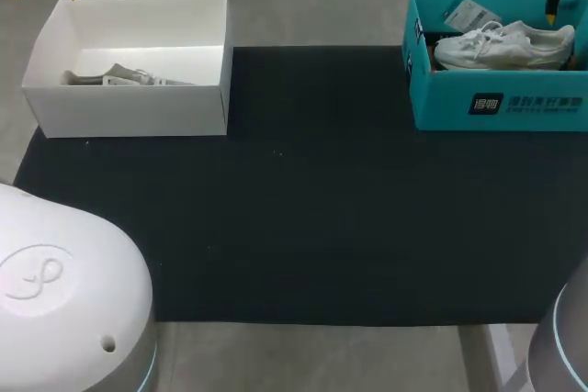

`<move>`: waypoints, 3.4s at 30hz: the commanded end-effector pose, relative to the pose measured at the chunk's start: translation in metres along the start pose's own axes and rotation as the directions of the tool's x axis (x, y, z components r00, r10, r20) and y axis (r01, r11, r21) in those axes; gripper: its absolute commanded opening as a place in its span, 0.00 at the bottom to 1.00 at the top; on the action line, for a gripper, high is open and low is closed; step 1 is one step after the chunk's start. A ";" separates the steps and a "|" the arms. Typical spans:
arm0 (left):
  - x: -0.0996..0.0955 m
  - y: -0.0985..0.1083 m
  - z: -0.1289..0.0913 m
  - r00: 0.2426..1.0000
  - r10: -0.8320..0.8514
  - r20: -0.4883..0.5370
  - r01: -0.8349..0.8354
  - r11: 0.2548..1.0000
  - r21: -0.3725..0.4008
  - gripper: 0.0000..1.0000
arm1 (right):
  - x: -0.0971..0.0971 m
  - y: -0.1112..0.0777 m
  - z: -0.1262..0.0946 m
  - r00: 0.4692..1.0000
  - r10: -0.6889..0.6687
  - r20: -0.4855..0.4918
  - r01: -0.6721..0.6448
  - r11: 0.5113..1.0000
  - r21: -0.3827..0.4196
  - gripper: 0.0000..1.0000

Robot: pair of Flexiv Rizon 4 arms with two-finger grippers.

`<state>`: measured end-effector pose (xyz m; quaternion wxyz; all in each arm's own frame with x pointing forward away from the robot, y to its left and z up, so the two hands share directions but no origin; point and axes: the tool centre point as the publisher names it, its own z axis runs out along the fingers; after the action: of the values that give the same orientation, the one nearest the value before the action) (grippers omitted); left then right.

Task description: Take the shoe out of the shoebox, open the shoe tongue, remove and reinsert the insole, then place the shoe into the shoebox

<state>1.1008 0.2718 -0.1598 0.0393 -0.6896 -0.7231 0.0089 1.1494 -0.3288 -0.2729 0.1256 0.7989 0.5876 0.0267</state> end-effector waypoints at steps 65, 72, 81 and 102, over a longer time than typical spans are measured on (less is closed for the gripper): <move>0.000 0.000 0.000 1.000 0.001 -0.001 -0.001 1.000 0.000 1.00 | -0.009 0.024 0.125 0.999 -0.049 -0.016 0.051 0.933 0.356 0.00; 0.000 0.000 0.000 1.000 0.001 -0.001 -0.001 1.000 0.000 1.00 | -0.020 0.024 0.099 1.000 0.008 -0.028 0.001 0.945 0.326 0.00; 0.000 0.000 0.000 1.000 0.001 -0.001 -0.001 1.000 0.000 1.00 | -0.022 0.029 0.025 0.996 0.003 -0.092 0.019 0.973 0.229 0.00; 0.000 0.000 0.000 1.000 0.001 -0.001 -0.001 1.000 0.000 1.00 | -0.007 0.020 -0.111 0.994 -0.084 -0.063 0.088 0.994 0.068 0.00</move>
<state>1.1008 0.2718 -0.1598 0.0393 -0.6895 -0.7231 0.0089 1.1709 -0.3291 -0.1928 0.0440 0.7789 0.6255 -0.0053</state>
